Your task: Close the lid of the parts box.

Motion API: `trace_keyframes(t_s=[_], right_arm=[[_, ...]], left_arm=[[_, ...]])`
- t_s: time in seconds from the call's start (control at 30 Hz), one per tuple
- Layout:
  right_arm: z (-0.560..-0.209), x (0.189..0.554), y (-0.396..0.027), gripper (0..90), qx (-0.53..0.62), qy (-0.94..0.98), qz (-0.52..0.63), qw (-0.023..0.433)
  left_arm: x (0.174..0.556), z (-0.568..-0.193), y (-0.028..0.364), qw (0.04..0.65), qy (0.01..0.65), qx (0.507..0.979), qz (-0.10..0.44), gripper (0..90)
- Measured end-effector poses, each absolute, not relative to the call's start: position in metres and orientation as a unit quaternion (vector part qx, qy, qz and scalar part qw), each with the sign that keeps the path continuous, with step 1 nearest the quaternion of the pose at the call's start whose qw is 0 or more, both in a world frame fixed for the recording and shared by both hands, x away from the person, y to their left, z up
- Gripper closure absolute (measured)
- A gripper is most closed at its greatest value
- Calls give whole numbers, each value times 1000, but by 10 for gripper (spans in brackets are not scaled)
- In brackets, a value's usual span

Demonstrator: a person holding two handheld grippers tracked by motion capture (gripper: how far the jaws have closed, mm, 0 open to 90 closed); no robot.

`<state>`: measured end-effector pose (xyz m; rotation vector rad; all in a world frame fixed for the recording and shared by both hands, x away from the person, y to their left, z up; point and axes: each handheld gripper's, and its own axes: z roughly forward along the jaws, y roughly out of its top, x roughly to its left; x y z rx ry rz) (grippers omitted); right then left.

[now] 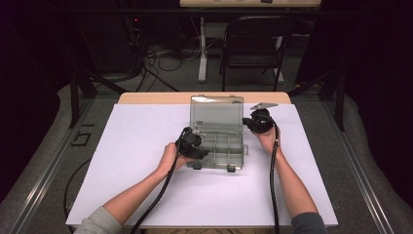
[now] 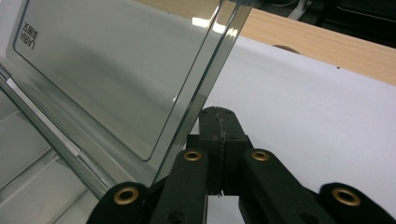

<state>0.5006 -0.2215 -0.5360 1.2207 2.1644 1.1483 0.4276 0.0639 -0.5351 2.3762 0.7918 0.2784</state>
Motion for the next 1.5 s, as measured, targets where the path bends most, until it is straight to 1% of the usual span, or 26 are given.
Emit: trace_keyframes(t_s=[0.23, 0.47, 1.5], right_arm=[[-529, 501, -224, 900, 439, 767, 427, 195], [-517, 501, -224, 900, 434, 764, 433, 202], [-497, 488, -229, 900, 406, 758, 470, 199]], left_arm=[[428, -535, 64, 305, 302, 897, 105, 490], [428, -536, 64, 307, 303, 896, 105, 488], [429, -537, 63, 310, 314, 891, 105, 487]])
